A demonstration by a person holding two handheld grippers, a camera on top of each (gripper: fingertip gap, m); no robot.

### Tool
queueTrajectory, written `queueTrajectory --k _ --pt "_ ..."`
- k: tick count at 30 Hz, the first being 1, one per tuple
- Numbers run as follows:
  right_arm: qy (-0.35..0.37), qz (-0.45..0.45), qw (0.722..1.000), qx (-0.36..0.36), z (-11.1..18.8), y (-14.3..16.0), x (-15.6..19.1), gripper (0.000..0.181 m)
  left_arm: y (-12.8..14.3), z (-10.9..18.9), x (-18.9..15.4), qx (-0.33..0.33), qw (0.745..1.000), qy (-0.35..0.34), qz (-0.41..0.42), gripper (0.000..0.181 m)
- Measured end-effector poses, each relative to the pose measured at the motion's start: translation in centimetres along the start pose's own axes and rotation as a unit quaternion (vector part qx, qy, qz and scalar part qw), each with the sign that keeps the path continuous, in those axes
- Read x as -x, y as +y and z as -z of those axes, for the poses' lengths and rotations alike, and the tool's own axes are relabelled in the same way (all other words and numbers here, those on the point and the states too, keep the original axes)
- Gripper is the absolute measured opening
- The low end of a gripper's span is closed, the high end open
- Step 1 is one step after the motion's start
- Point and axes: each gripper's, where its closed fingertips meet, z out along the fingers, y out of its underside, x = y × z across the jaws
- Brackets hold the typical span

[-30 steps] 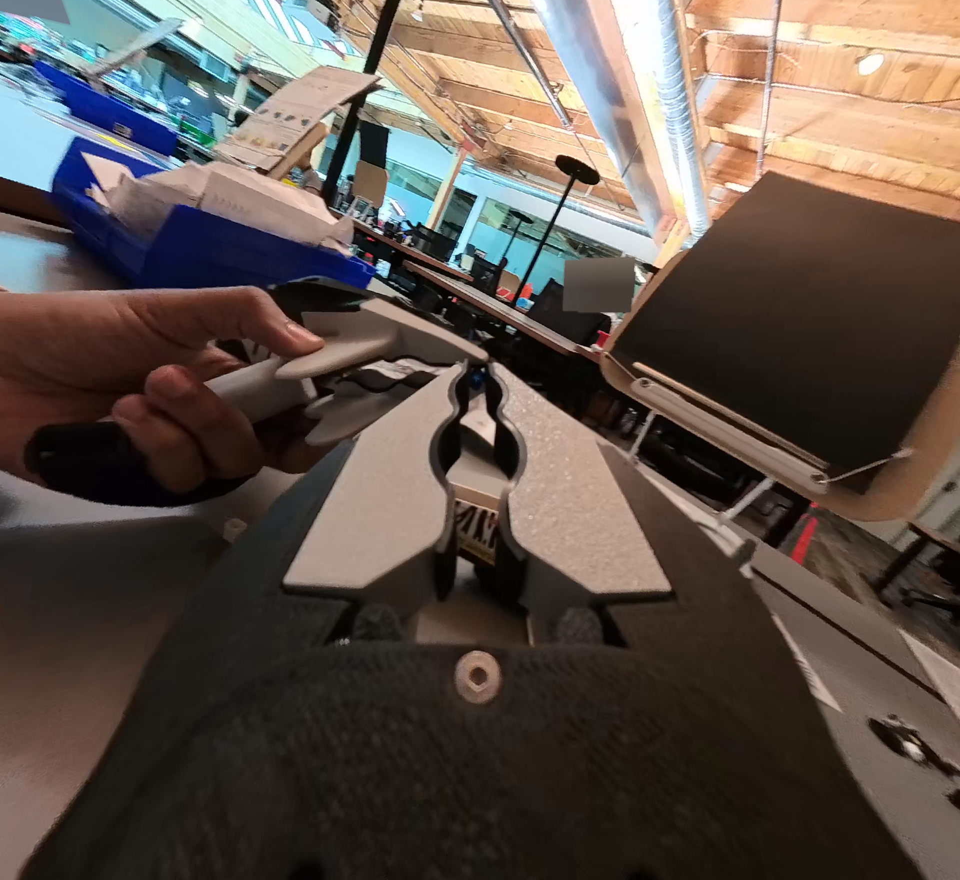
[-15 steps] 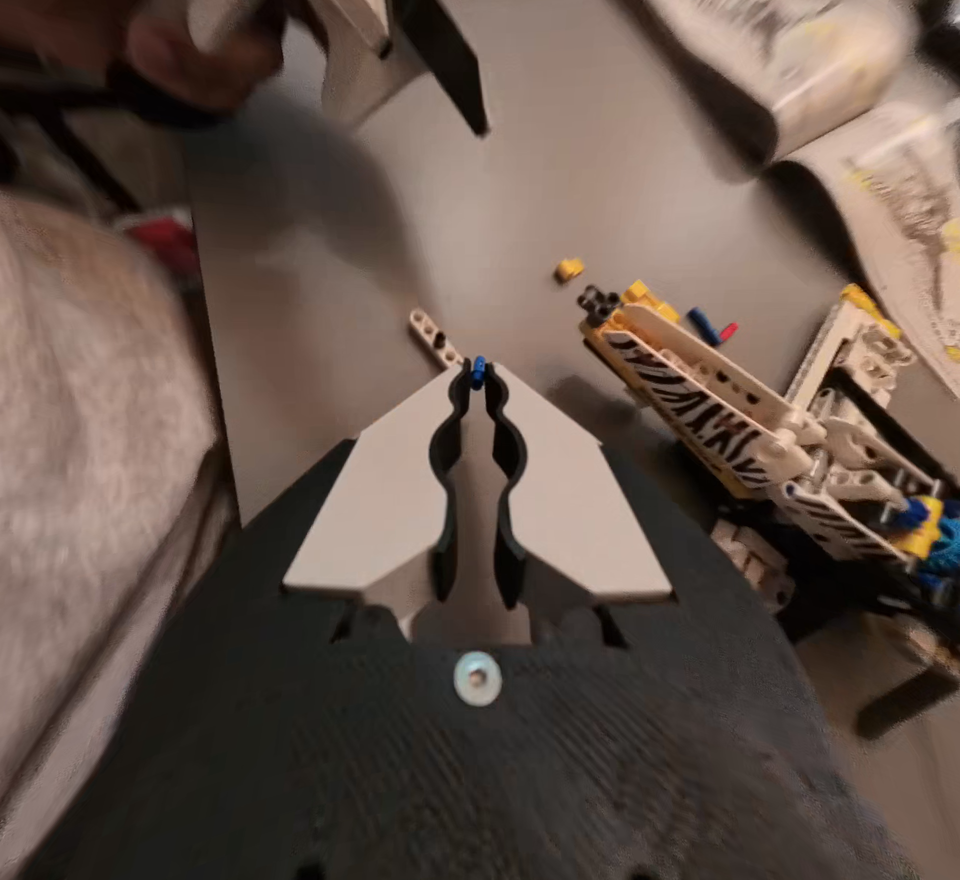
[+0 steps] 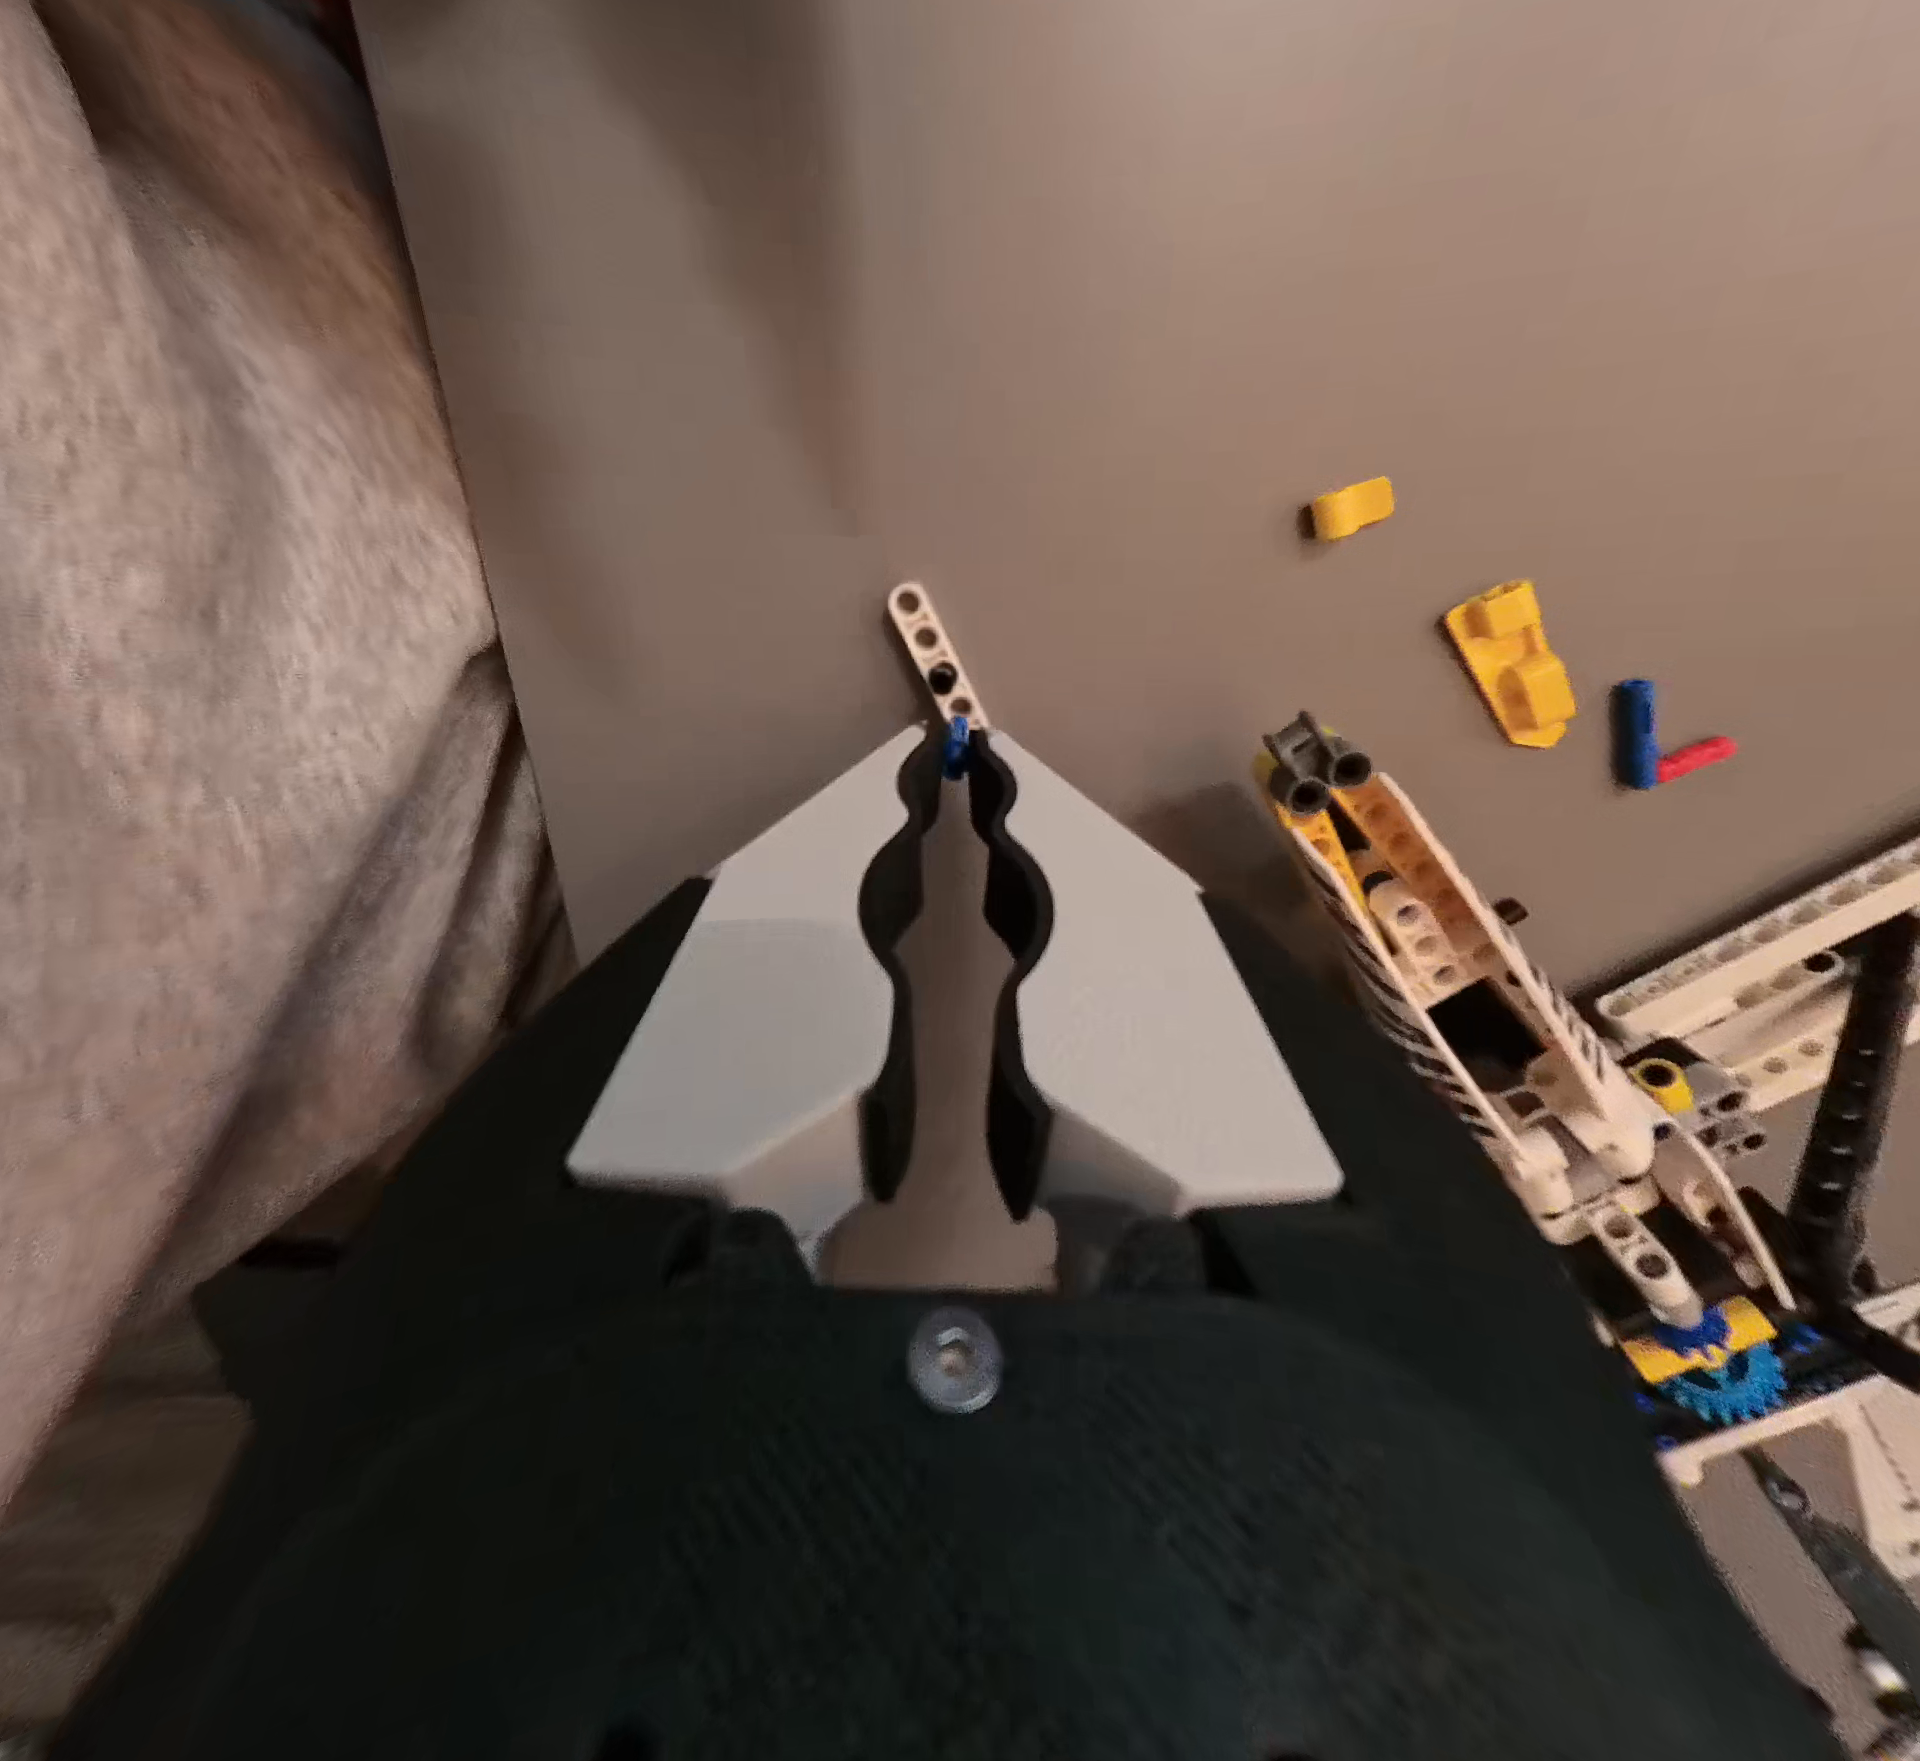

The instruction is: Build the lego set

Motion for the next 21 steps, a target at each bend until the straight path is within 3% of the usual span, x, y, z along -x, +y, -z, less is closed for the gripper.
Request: queueTrajectory --k 6,21 --pt "-0.011 -0.017 0.999 0.032 -0.1 -0.4 -0.4 0.003 -1.1 0.8 0.4 -0.033 0.998 0.028 0.047 0.045" --pt "-0.015 -0.03 0.999 0.03 -0.6 -1.1 -0.9 0.003 -1.2 0.9 0.8 -0.036 0.997 0.026 0.056 0.045"
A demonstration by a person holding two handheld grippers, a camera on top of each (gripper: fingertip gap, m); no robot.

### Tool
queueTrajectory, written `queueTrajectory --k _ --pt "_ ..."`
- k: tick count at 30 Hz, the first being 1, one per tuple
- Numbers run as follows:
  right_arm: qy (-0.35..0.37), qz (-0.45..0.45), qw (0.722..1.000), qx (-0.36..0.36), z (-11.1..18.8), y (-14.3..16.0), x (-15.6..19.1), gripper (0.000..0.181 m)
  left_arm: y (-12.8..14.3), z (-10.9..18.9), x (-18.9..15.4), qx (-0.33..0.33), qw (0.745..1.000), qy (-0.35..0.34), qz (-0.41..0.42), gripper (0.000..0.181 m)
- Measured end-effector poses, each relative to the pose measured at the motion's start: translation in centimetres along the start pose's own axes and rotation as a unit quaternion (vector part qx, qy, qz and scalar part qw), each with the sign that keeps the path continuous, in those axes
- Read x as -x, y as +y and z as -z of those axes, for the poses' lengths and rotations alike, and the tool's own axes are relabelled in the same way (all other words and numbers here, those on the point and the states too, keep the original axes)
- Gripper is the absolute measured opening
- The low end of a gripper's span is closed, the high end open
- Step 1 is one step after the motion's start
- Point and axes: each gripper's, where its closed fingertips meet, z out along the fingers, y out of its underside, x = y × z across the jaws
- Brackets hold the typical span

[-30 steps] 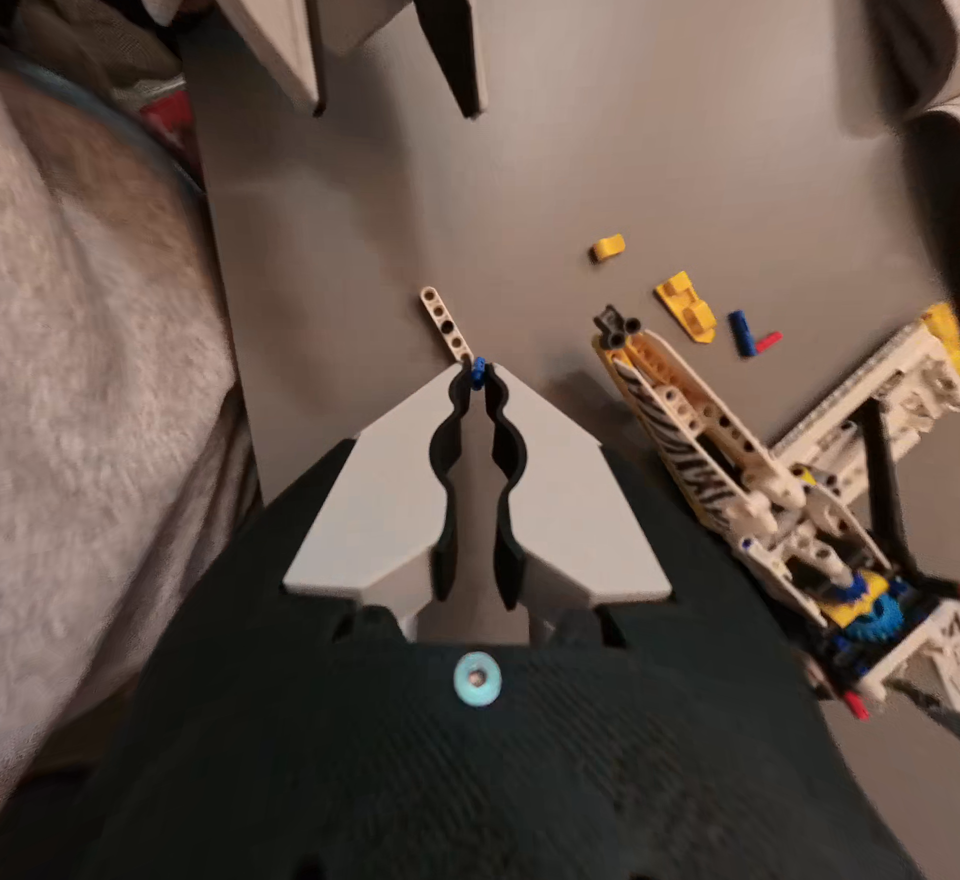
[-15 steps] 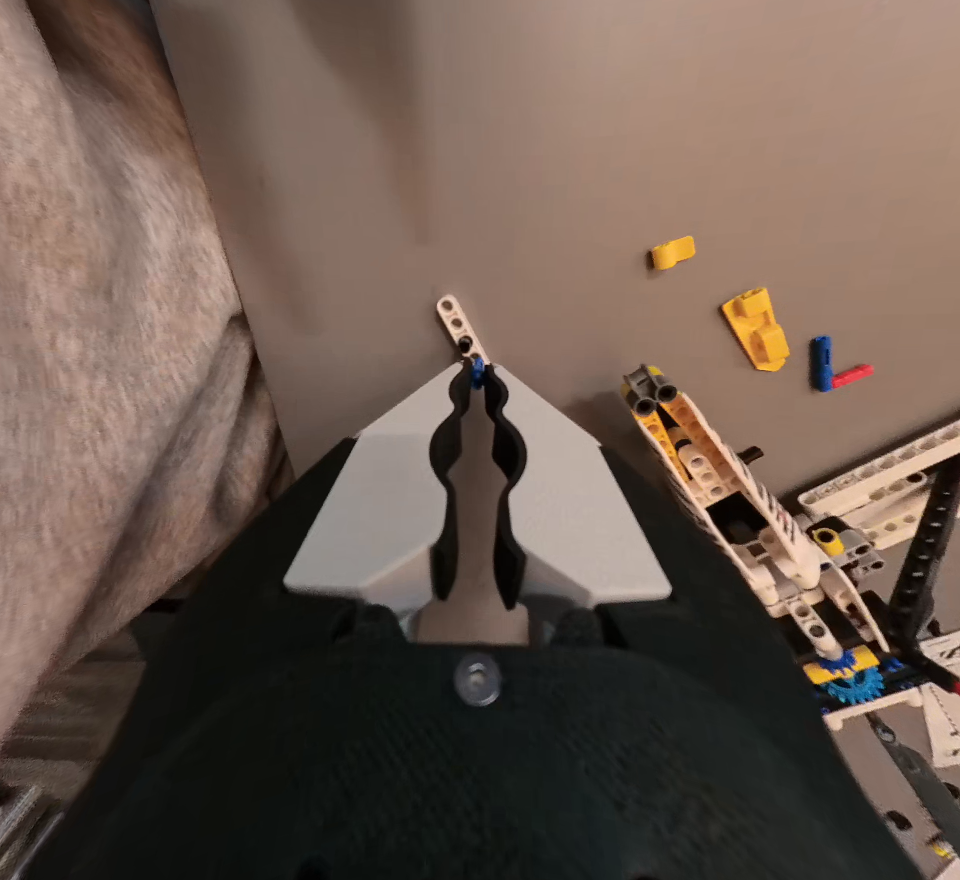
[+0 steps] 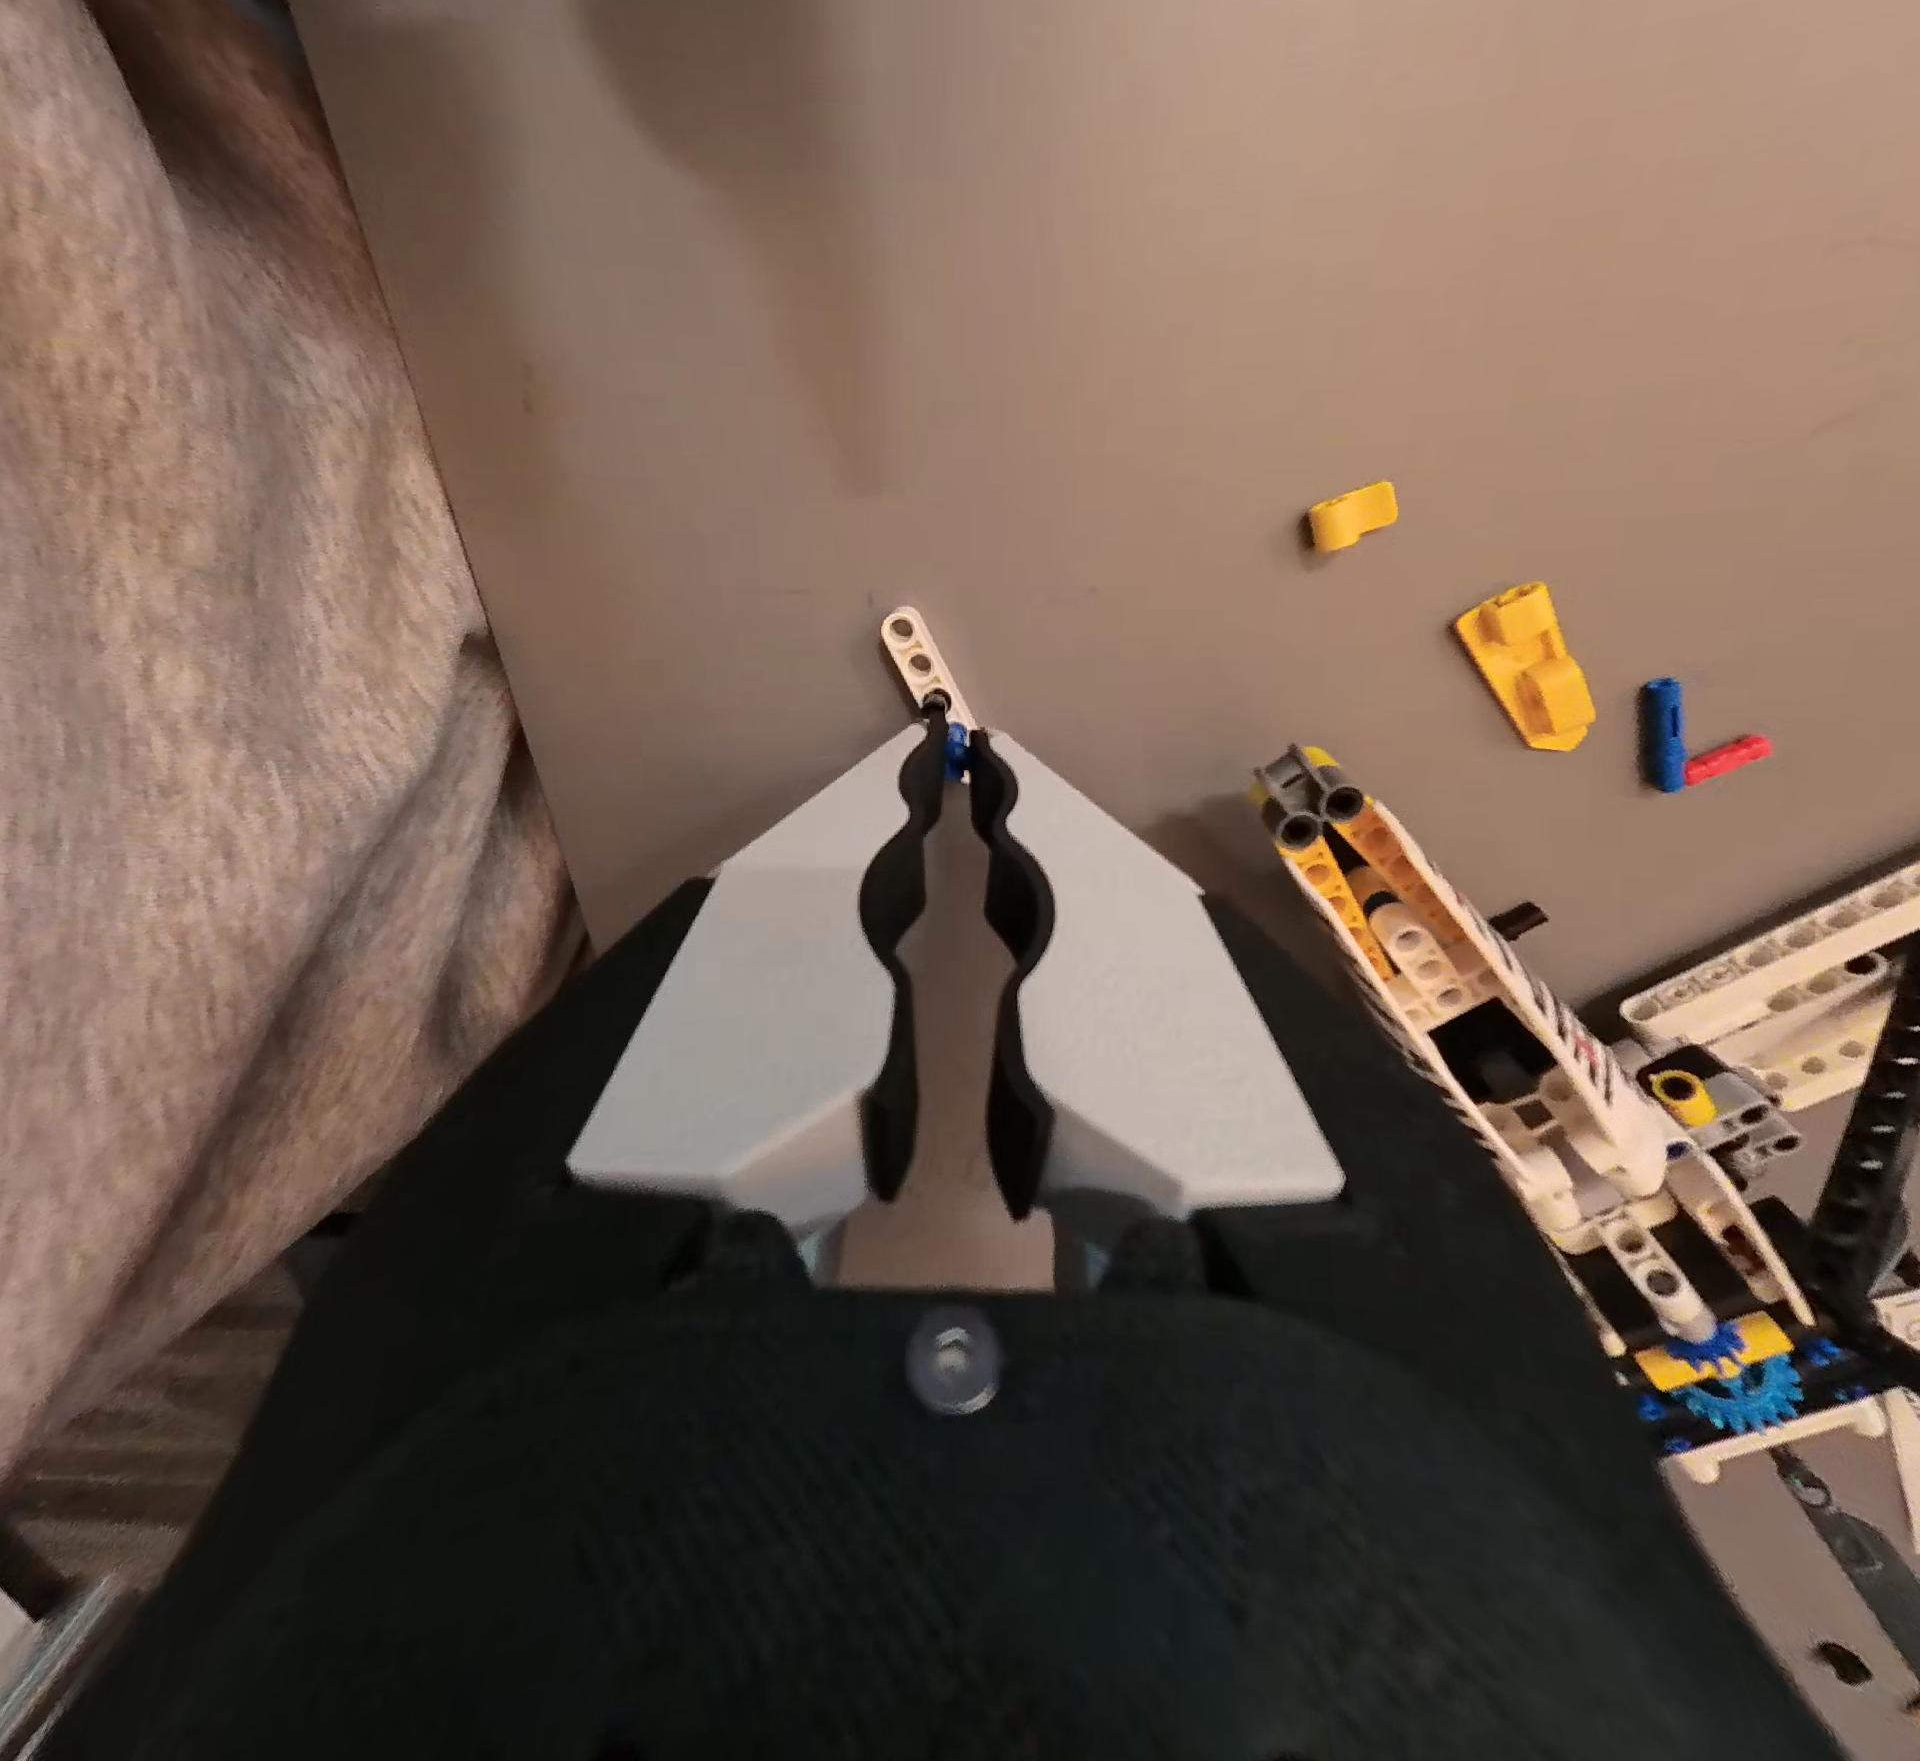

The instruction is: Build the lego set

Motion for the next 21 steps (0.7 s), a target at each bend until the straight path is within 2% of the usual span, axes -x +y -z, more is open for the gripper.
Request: queueTrajectory --k 21 --pt "0.01 0.043 0.999 -0.011 0.06 0.18 0.24 0.003 0.11 -0.05 0.05 0.005 1.0 0.002 0.006 0.045"
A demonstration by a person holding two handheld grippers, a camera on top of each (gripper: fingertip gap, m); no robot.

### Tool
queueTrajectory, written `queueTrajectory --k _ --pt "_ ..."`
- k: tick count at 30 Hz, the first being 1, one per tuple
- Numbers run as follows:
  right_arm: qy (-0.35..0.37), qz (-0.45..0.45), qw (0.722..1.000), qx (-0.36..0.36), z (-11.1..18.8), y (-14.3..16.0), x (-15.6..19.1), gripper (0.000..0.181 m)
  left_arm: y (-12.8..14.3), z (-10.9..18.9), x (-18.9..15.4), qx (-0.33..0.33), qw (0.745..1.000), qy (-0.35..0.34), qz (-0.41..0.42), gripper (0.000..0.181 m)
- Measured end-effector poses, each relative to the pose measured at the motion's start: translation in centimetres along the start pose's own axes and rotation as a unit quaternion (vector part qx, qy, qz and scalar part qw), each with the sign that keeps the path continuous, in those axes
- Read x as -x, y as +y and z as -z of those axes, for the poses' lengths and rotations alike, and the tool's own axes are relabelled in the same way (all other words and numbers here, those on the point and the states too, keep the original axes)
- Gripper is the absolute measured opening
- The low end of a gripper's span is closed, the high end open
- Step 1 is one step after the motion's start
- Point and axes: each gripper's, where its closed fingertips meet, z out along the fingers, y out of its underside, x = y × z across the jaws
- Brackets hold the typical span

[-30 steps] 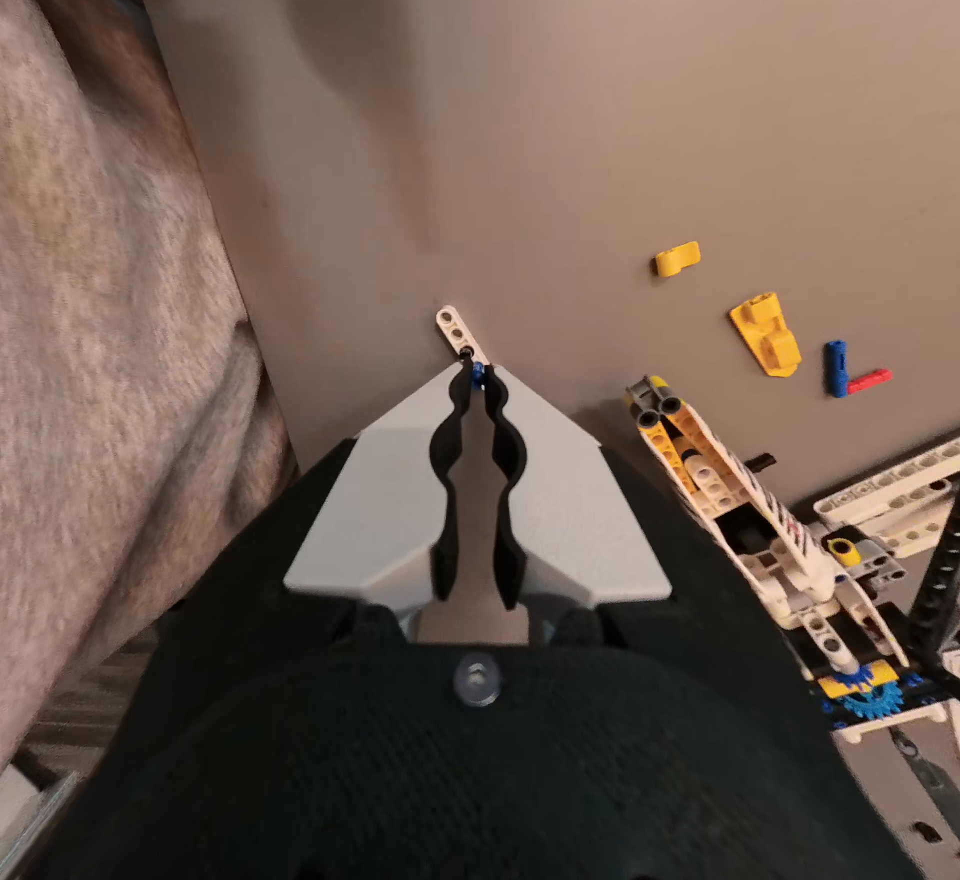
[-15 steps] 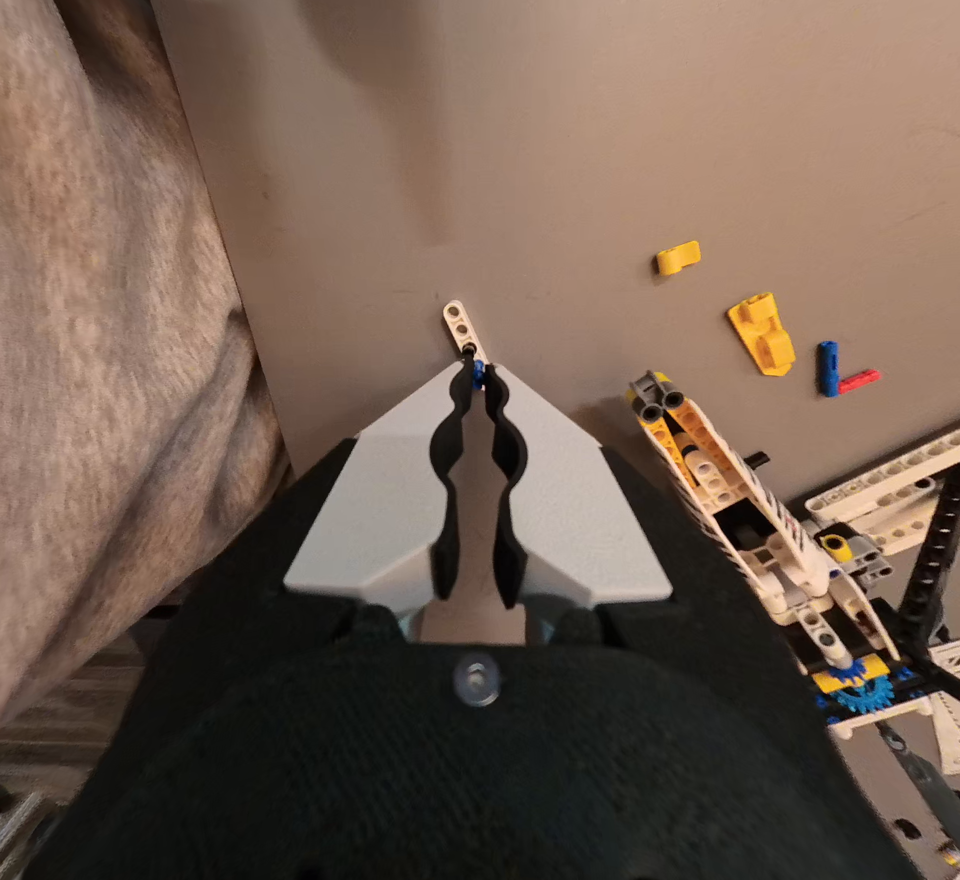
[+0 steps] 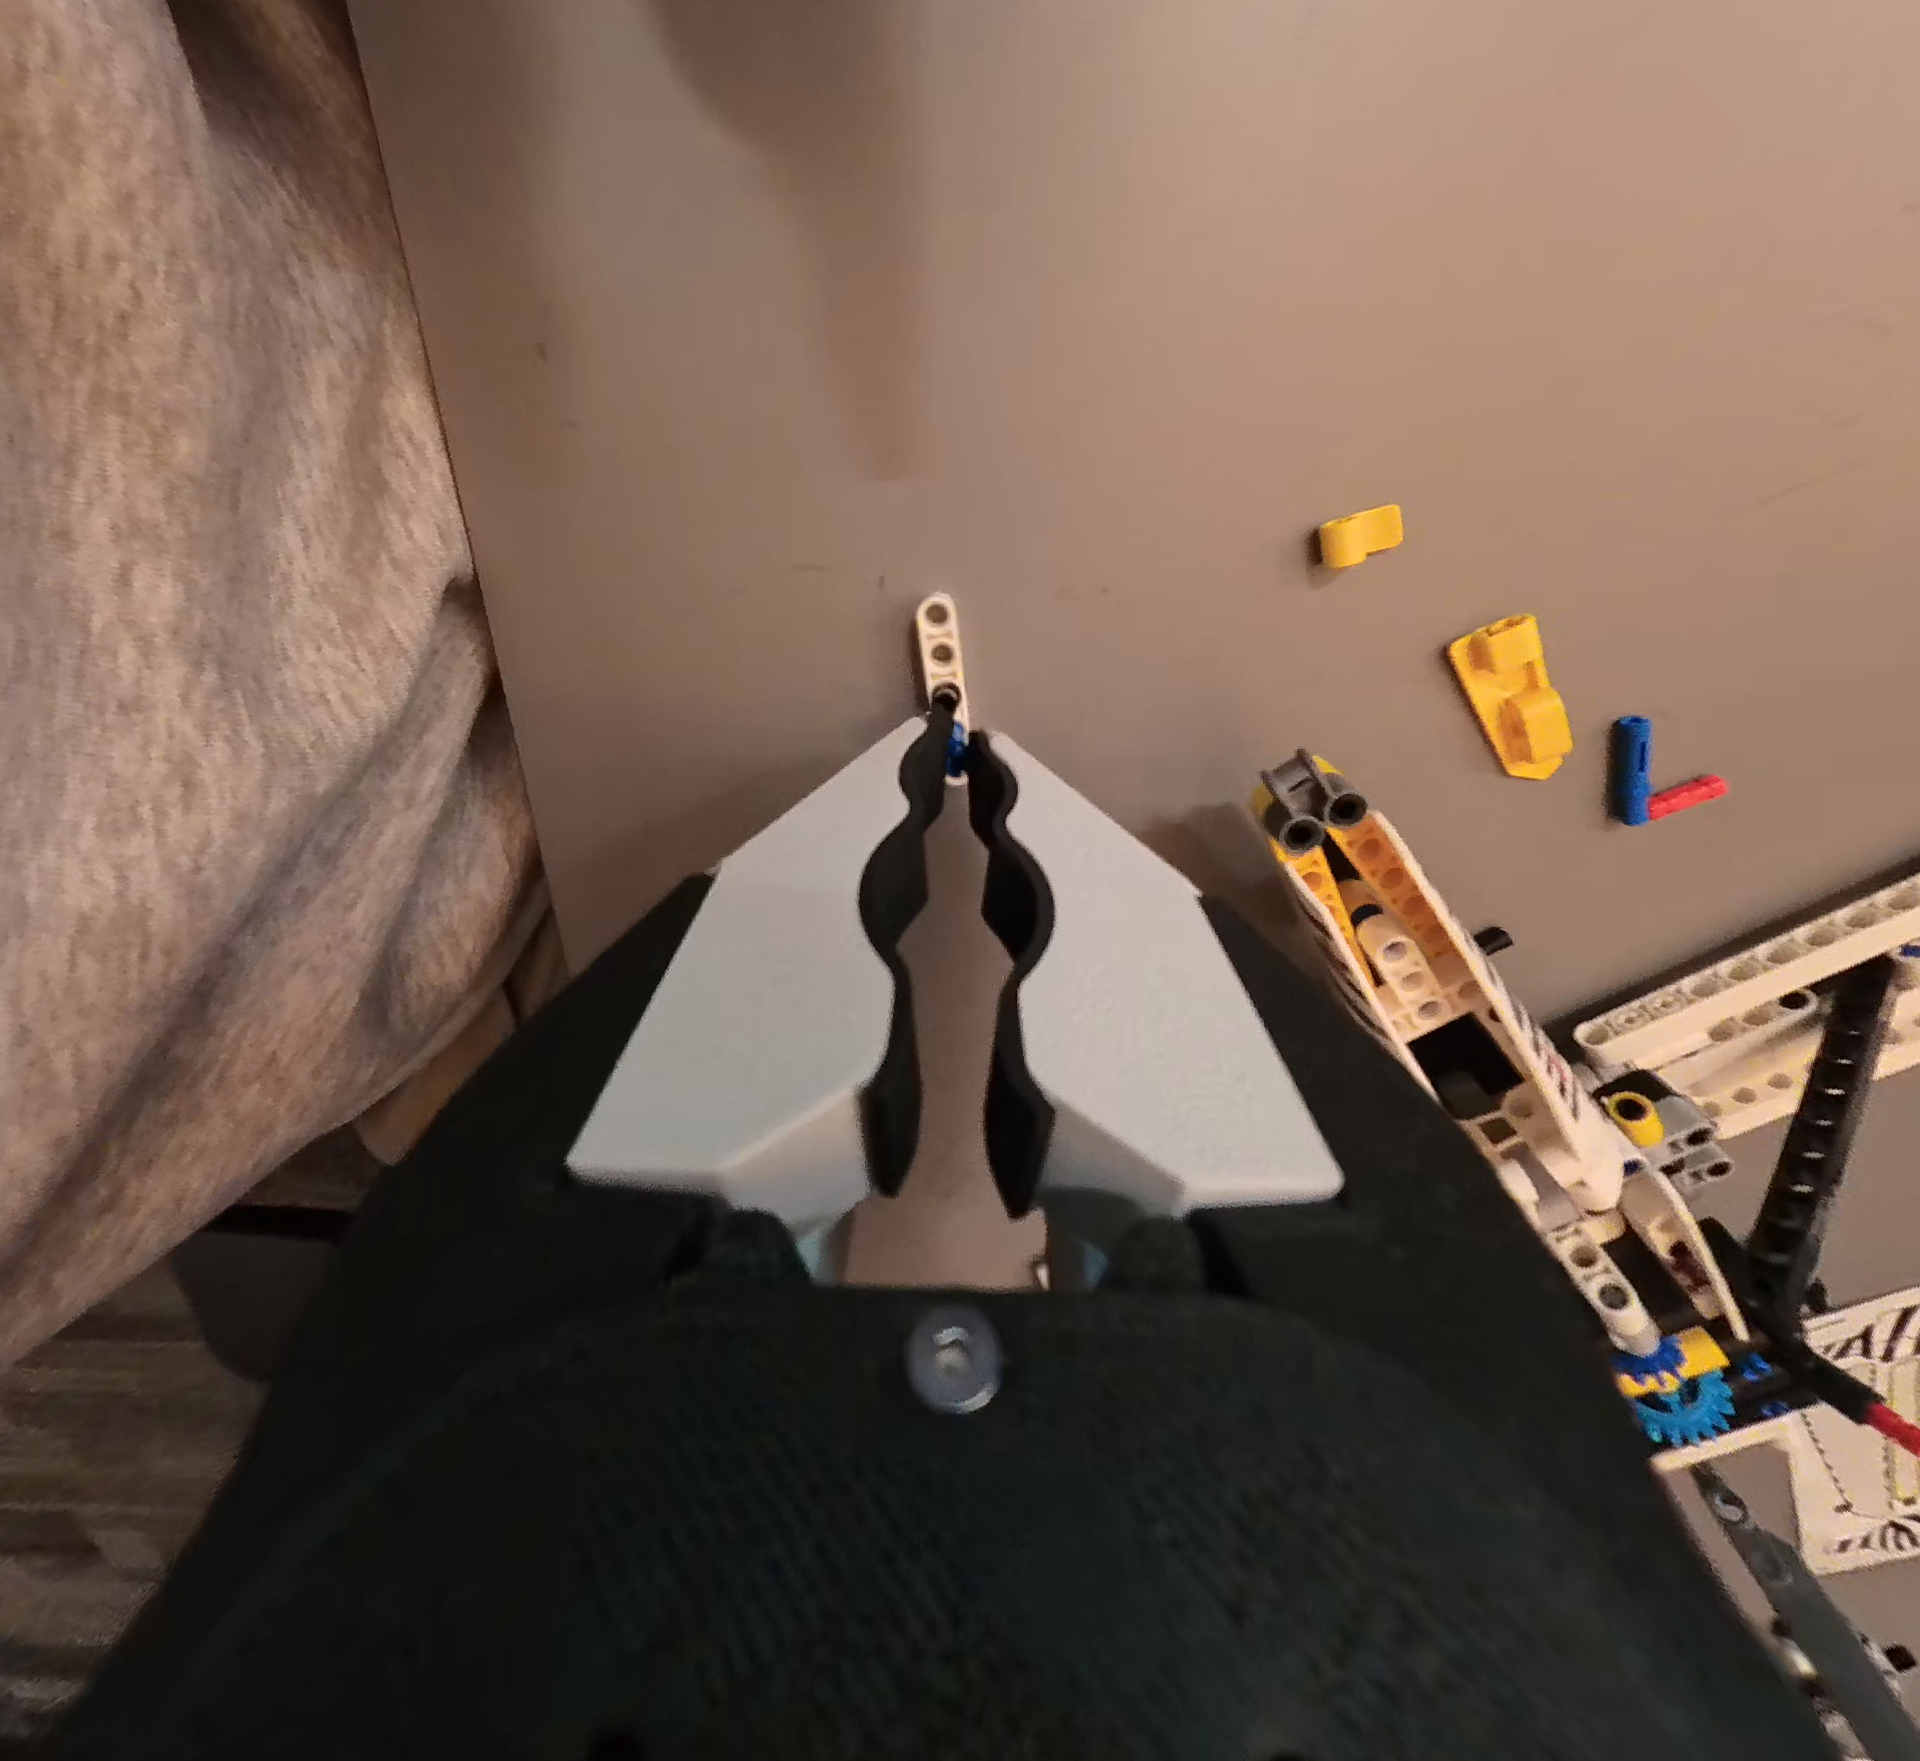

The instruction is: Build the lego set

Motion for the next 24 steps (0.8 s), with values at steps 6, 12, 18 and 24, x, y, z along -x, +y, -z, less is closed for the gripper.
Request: queueTrajectory --k 6,12,18,24 --pt "-0.016 0.033 0.999 0.035 -1.2 1.9 1.2 0.0 0.0 0.0 0.0 0.0 1.0 -0.001 0.003 0.045" --pt "0.047 -0.014 0.999 0.011 -1.0 2.5 -1.2 0.0 0.1 0.0 0.2 0.003 1.0 -0.003 0.007 0.044" --pt "0.084 -0.113 0.987 -0.073 2.4 2.3 -3.4 0.0 -0.1 0.0 0.3 -0.002 1.0 -0.004 0.008 0.044" --pt "0.128 -0.162 0.967 -0.149 5.6 3.3 -2.6 0.0 0.0 0.0 0.2 0.0 1.0 -0.009 0.002 0.044"
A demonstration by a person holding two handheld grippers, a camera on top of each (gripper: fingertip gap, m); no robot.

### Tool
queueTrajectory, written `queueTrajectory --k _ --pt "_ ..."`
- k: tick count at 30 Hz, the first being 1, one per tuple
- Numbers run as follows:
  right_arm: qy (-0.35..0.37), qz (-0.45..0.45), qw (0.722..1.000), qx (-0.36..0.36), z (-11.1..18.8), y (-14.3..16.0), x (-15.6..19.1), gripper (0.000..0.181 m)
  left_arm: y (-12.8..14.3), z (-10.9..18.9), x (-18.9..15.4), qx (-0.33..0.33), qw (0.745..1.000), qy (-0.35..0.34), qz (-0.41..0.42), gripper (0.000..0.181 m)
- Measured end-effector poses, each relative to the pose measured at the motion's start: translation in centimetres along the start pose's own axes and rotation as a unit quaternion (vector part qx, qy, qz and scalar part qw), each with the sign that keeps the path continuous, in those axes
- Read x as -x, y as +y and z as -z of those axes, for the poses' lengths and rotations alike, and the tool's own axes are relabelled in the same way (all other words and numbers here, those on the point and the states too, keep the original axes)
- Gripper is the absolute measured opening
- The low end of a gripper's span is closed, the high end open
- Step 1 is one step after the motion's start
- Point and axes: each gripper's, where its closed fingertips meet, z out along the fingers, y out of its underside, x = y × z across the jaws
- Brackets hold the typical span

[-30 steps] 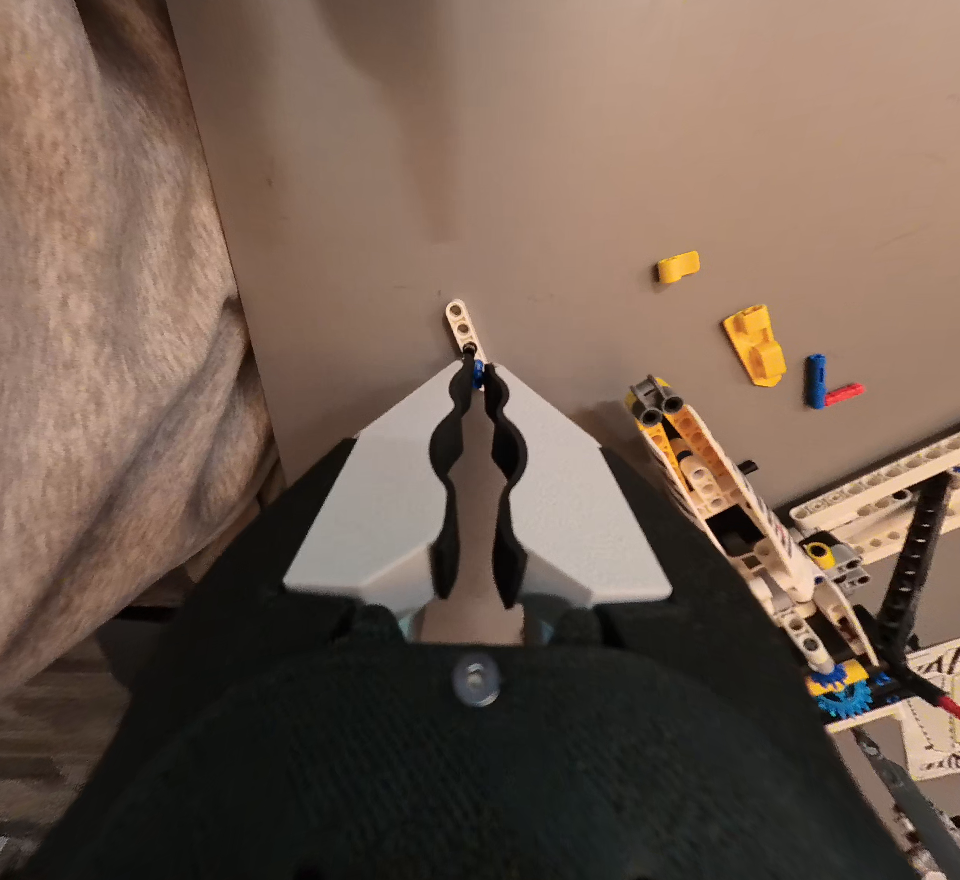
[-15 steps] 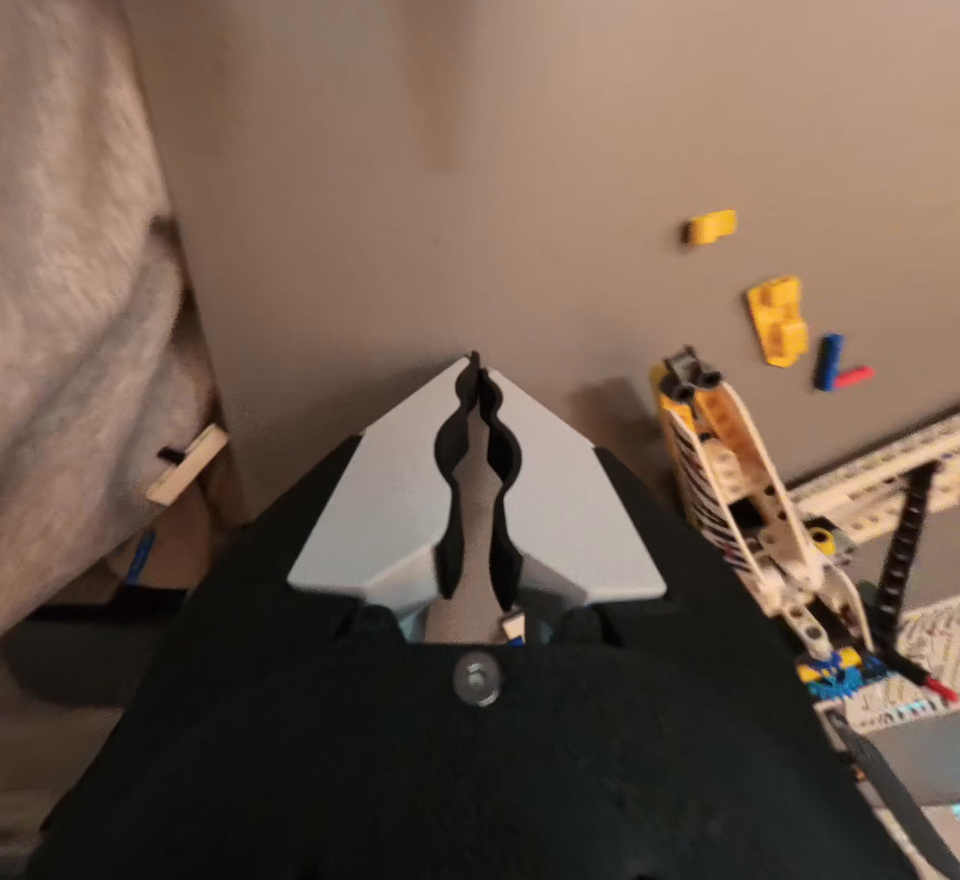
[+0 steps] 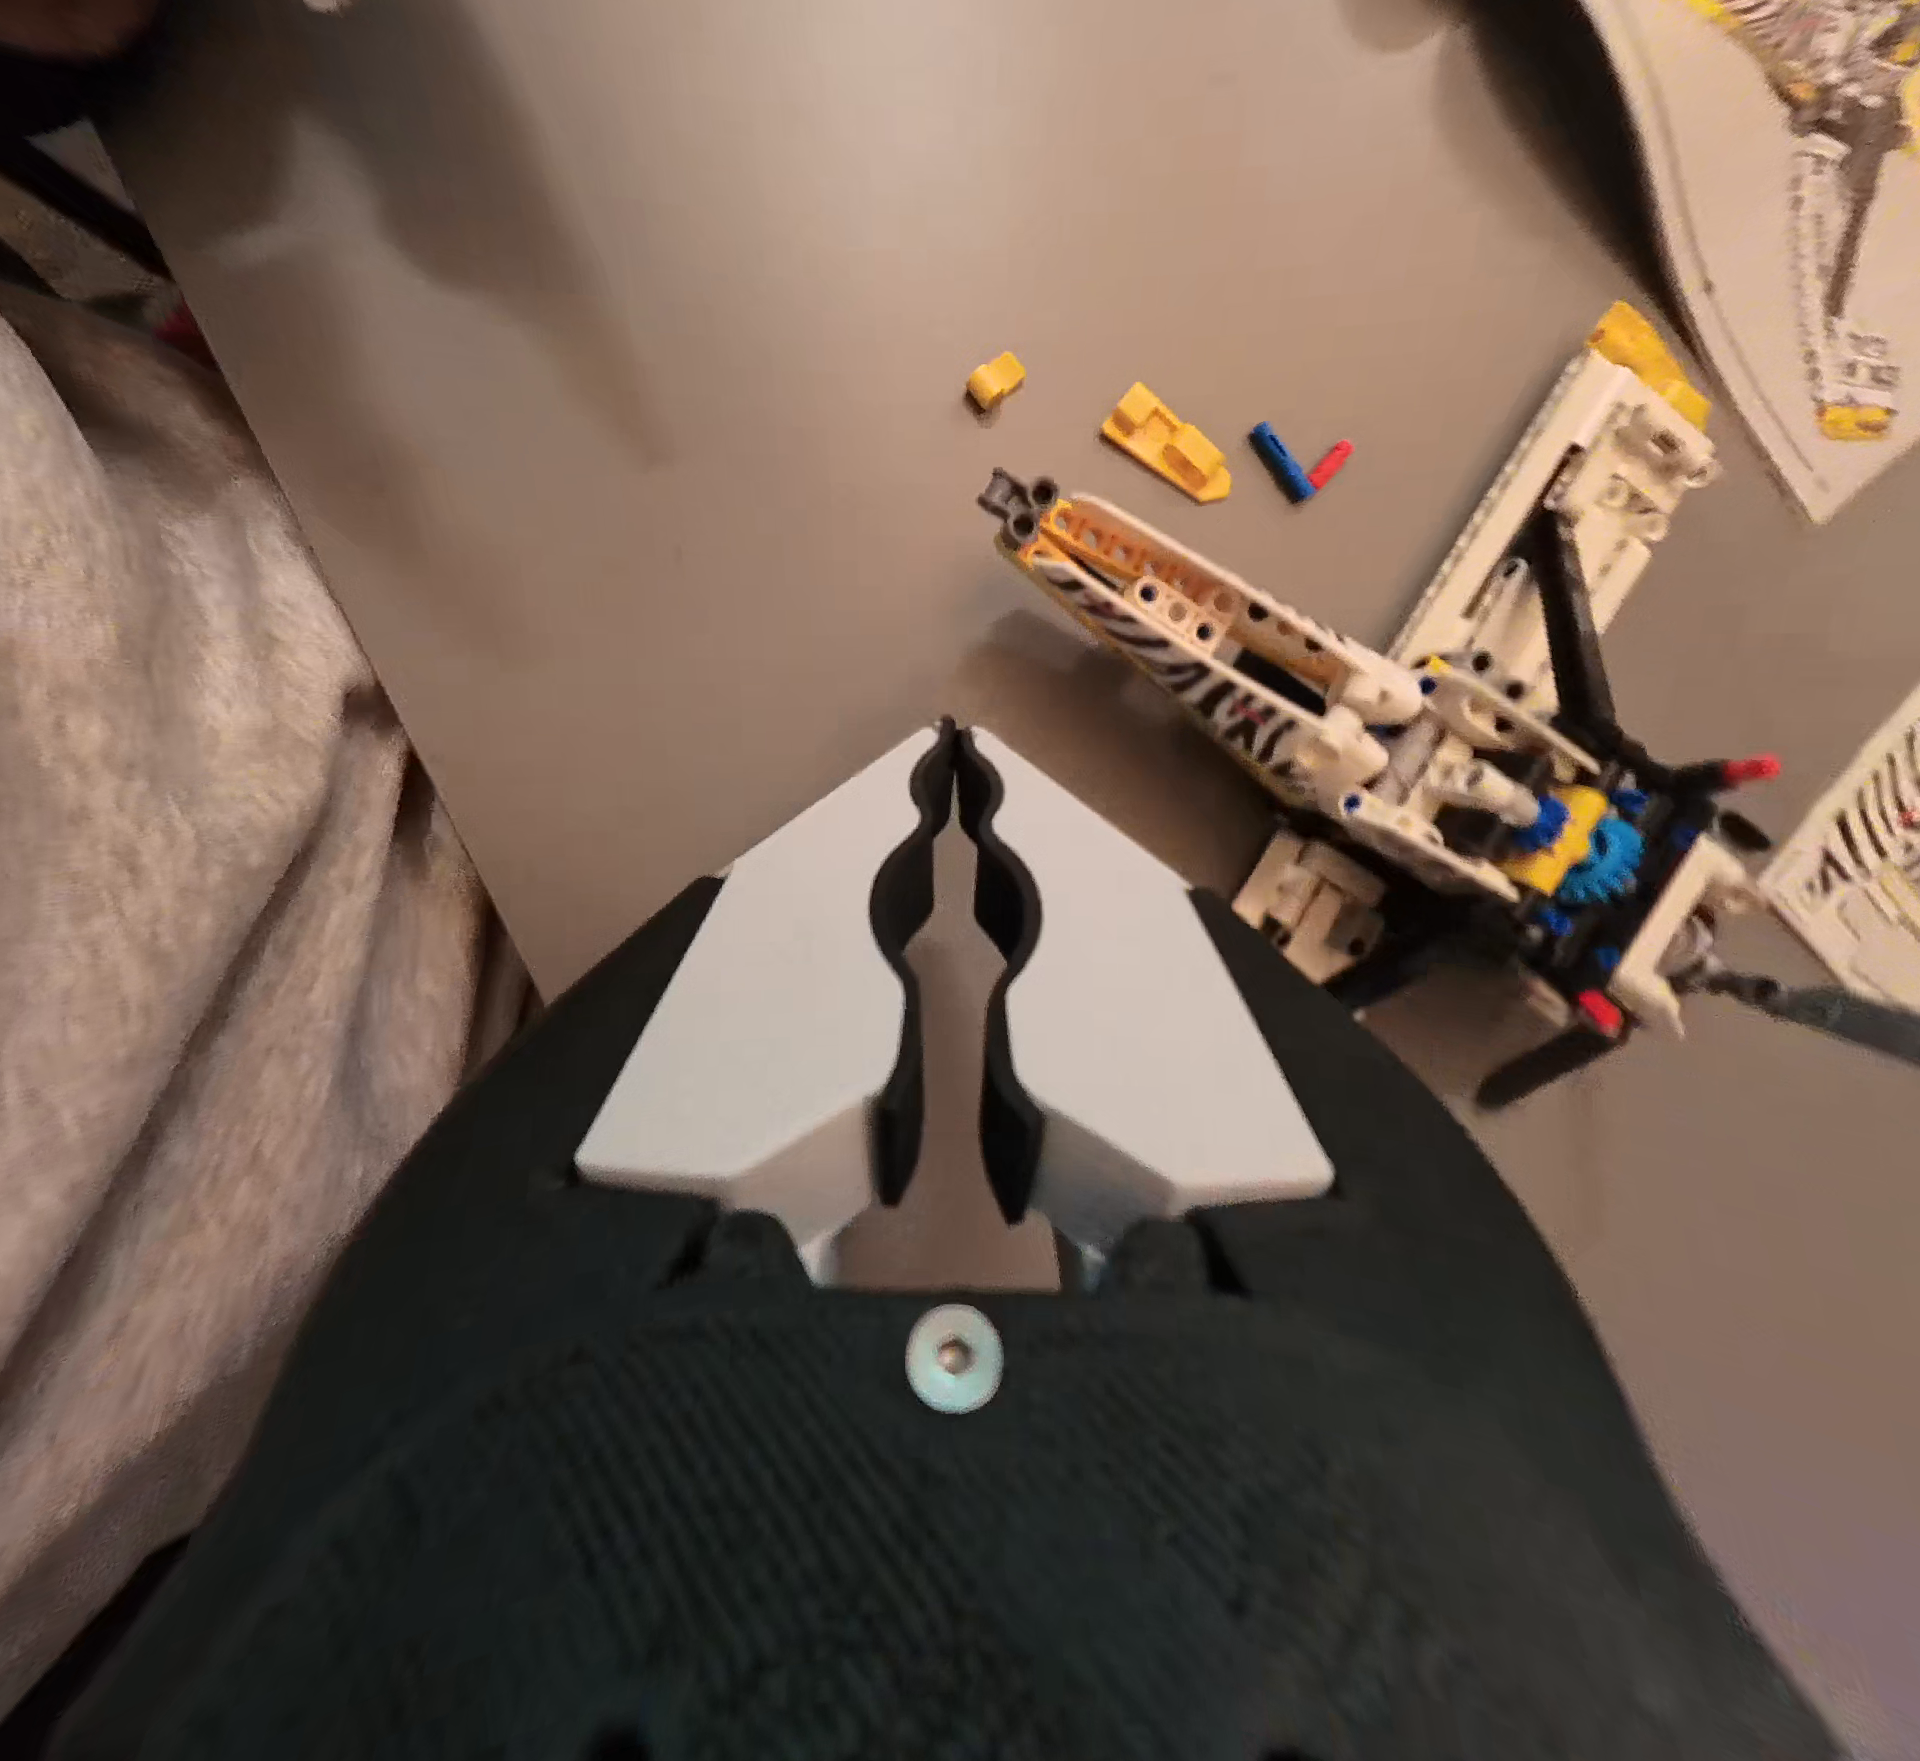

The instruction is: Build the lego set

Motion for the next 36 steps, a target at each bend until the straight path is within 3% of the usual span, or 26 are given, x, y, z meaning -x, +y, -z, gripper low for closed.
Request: queueTrajectory --k 10,17,19,22,25,27,32,36 --pt "0.04 -0.075 0.993 -0.08 4.1 5.6 2.7 0.007 0.4 -0.3 -0.3 0.006 1.0 -0.007 -0.024 0.043" --pt "0.07 -0.111 0.984 -0.124 6.4 10.4 4.8 0.014 2.1 -1.2 -3.3 0.024 0.994 0.037 -0.099 0.041" --pt "0.075 -0.142 0.976 -0.144 7.2 12.0 5.1 0.015 4.9 -2.5 -5.3 0.07 0.99 0.082 -0.094 0.031" --pt "0.093 -0.181 0.965 -0.166 8.2 14.8 5.6 0.015 12.4 -4.8 -7.8 0.205 0.966 0.13 -0.094 0.025" --pt "0.135 -0.206 0.951 -0.188 9.7 18.2 5.6 0.015 20.3 -6.2 -7.5 0.339 0.926 0.098 -0.137 0.025" --pt "0.167 -0.224 0.936 -0.212 10.8 20.3 5.2 0.014 24.1 -6.4 -6.6 0.411 0.891 0.068 -0.183 0.025" --pt "0.225 -0.261 0.909 -0.236 11.7 25.5 3.8 0.015 30.0 -5.1 -4.0 0.56 0.788 0.014 -0.256 0.034" --pt "0.245 -0.296 0.892 -0.237 11.3 29.8 3.6 0.015 32.1 -4.5 -4.1 0.615 0.77 0.027 -0.167 0.034"
